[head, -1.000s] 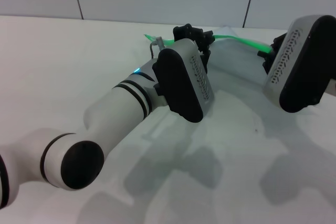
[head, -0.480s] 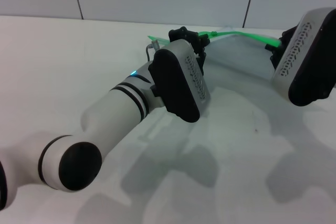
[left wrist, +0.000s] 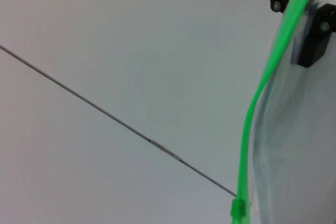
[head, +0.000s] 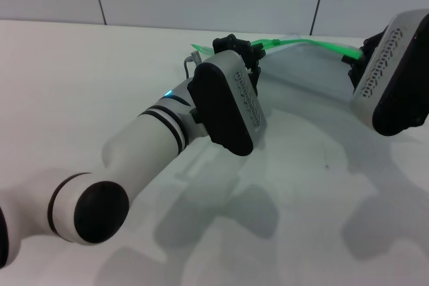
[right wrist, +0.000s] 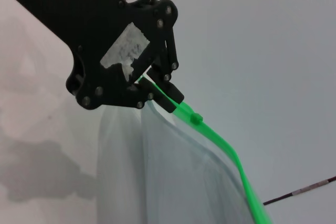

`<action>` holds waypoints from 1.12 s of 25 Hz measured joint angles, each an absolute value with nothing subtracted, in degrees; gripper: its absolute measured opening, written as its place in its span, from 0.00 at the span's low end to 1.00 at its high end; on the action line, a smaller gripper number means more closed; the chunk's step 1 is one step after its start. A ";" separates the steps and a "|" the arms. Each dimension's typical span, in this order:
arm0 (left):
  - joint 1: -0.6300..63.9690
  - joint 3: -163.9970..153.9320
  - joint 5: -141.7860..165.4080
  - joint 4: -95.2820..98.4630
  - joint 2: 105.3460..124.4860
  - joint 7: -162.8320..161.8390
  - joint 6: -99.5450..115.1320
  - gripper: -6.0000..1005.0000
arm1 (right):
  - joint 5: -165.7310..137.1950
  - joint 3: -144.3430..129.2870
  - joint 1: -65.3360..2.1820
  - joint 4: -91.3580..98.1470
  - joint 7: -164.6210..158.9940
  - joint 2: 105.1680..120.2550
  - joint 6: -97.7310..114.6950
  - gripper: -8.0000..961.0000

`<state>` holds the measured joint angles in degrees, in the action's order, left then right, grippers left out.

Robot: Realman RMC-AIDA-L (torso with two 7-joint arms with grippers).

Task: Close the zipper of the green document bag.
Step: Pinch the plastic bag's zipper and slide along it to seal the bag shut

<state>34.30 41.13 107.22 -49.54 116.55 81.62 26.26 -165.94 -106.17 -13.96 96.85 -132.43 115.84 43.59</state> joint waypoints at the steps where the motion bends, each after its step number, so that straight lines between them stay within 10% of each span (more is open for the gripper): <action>1: 34.32 41.13 107.24 -49.61 116.54 81.64 26.27 0.05 | -165.94 -106.17 -13.96 96.85 -132.43 115.84 43.59 0.05; 28: 34.35 39.21 107.84 -50.61 116.36 81.57 27.90 0.28 | -165.49 -108.46 -12.19 98.32 -129.34 115.84 42.25 0.05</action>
